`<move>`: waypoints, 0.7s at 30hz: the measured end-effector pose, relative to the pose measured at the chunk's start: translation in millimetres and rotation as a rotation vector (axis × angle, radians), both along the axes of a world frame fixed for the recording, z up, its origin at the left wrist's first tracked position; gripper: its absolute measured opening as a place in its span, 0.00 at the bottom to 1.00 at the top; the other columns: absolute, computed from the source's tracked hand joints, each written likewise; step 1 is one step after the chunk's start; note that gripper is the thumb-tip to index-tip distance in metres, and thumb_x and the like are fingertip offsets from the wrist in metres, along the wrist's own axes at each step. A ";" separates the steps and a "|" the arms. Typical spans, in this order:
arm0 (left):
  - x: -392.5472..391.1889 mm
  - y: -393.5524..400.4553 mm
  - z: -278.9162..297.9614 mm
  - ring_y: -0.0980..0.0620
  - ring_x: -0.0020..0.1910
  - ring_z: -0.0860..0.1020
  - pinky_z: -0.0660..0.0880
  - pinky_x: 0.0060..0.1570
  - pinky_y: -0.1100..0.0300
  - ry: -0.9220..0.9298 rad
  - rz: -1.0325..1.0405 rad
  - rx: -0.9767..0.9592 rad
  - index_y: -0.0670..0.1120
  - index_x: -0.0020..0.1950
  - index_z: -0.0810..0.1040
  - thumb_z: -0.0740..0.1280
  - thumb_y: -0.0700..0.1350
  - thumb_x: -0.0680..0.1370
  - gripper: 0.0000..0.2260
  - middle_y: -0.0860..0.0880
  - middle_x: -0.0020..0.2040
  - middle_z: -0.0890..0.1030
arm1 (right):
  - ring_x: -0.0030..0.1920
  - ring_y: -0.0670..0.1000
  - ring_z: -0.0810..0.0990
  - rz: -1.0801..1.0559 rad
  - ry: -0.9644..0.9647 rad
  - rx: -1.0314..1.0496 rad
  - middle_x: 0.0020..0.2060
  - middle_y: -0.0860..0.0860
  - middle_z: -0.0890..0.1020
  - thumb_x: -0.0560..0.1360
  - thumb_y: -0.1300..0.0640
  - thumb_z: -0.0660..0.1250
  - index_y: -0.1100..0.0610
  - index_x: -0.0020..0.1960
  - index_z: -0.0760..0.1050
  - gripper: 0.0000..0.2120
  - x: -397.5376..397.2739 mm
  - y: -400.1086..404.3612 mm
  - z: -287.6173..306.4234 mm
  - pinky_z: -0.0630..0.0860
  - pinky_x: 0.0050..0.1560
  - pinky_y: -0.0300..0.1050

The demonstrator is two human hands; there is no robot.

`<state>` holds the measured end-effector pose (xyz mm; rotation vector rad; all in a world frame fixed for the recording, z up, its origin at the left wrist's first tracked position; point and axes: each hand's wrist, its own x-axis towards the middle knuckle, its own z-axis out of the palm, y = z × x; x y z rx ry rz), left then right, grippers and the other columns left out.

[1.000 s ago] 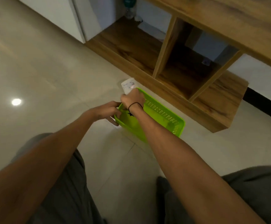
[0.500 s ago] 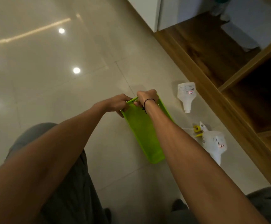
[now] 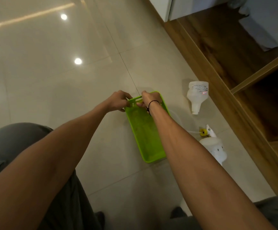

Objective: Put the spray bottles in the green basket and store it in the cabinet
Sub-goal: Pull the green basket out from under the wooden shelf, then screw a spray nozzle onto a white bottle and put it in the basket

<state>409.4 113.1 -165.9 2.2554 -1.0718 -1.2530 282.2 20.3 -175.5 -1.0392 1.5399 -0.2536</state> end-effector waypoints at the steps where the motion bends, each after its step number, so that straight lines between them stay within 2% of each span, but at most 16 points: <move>1: -0.5 -1.7 2.0 0.42 0.52 0.84 0.85 0.57 0.42 -0.027 -0.022 0.004 0.39 0.66 0.85 0.68 0.35 0.79 0.16 0.36 0.55 0.86 | 0.18 0.52 0.80 0.043 0.016 0.016 0.31 0.55 0.80 0.79 0.55 0.66 0.63 0.40 0.77 0.13 -1.3 -0.6 2.3 0.70 0.17 0.36; 4: -6.3 -9.6 15.4 0.41 0.60 0.84 0.81 0.62 0.45 -0.178 -0.070 -0.016 0.48 0.63 0.87 0.72 0.49 0.74 0.18 0.42 0.57 0.88 | 0.16 0.52 0.78 0.248 0.070 0.068 0.31 0.57 0.82 0.79 0.51 0.64 0.64 0.49 0.77 0.14 -6.2 -7.2 14.4 0.70 0.18 0.35; 6: -12.2 -17.6 28.8 0.42 0.60 0.84 0.80 0.61 0.47 -0.255 -0.041 -0.058 0.52 0.62 0.87 0.69 0.55 0.68 0.24 0.46 0.56 0.89 | 0.17 0.52 0.78 0.386 0.124 0.067 0.28 0.57 0.84 0.78 0.51 0.65 0.65 0.53 0.77 0.16 -9.7 -18.4 27.8 0.70 0.19 0.35; 8: -19.5 -30.0 41.7 0.42 0.58 0.84 0.79 0.57 0.49 -0.308 -0.006 -0.132 0.54 0.59 0.87 0.69 0.55 0.68 0.21 0.49 0.53 0.89 | 0.19 0.52 0.77 0.472 0.187 0.035 0.25 0.57 0.84 0.78 0.50 0.66 0.67 0.53 0.78 0.18 -13.7 -35.7 45.8 0.70 0.21 0.37; 10: -29.8 -45.4 53.8 0.41 0.56 0.84 0.78 0.55 0.48 -0.329 -0.020 -0.185 0.55 0.57 0.87 0.69 0.54 0.70 0.17 0.50 0.51 0.88 | 0.23 0.54 0.78 0.498 0.233 -0.033 0.28 0.59 0.86 0.78 0.52 0.66 0.70 0.50 0.81 0.19 -20.2 -54.9 66.8 0.74 0.25 0.40; 13: -48.6 -64.8 68.0 0.40 0.58 0.83 0.78 0.57 0.47 -0.321 -0.093 -0.196 0.56 0.53 0.85 0.67 0.54 0.74 0.11 0.47 0.52 0.88 | 0.25 0.54 0.81 0.543 0.300 -0.112 0.31 0.58 0.87 0.79 0.55 0.65 0.68 0.47 0.81 0.16 -38.1 -71.8 99.7 0.81 0.32 0.43; 16: -73.8 -77.1 69.6 0.39 0.61 0.82 0.78 0.59 0.45 -0.325 -0.202 -0.186 0.55 0.56 0.84 0.66 0.55 0.78 0.11 0.43 0.55 0.87 | 0.33 0.56 0.86 0.653 0.384 -0.170 0.39 0.56 0.86 0.80 0.57 0.64 0.65 0.46 0.79 0.12 -67.1 -74.8 123.9 0.87 0.42 0.47; 17: -82.5 -79.6 68.2 0.38 0.62 0.82 0.78 0.60 0.45 -0.329 -0.244 -0.180 0.54 0.58 0.85 0.66 0.55 0.79 0.12 0.43 0.57 0.86 | 0.33 0.57 0.86 0.689 0.415 -0.185 0.38 0.55 0.85 0.80 0.58 0.65 0.65 0.45 0.79 0.11 -79.7 -72.9 129.5 0.87 0.41 0.48; 19: -98.8 -83.6 64.4 0.38 0.63 0.81 0.79 0.61 0.45 -0.331 -0.326 -0.168 0.53 0.61 0.85 0.66 0.55 0.81 0.14 0.43 0.59 0.86 | 0.27 0.57 0.82 0.783 0.484 -0.201 0.30 0.55 0.83 0.79 0.60 0.65 0.64 0.41 0.78 0.10 -108.6 -65.2 135.9 0.80 0.31 0.43; 21: -113.1 -86.6 60.7 0.38 0.63 0.81 0.79 0.63 0.44 -0.320 -0.399 -0.159 0.53 0.61 0.86 0.66 0.55 0.81 0.13 0.44 0.59 0.86 | 0.28 0.57 0.80 0.944 0.598 -0.195 0.28 0.57 0.82 0.78 0.57 0.67 0.63 0.39 0.78 0.12 -141.5 -54.1 132.2 0.77 0.33 0.43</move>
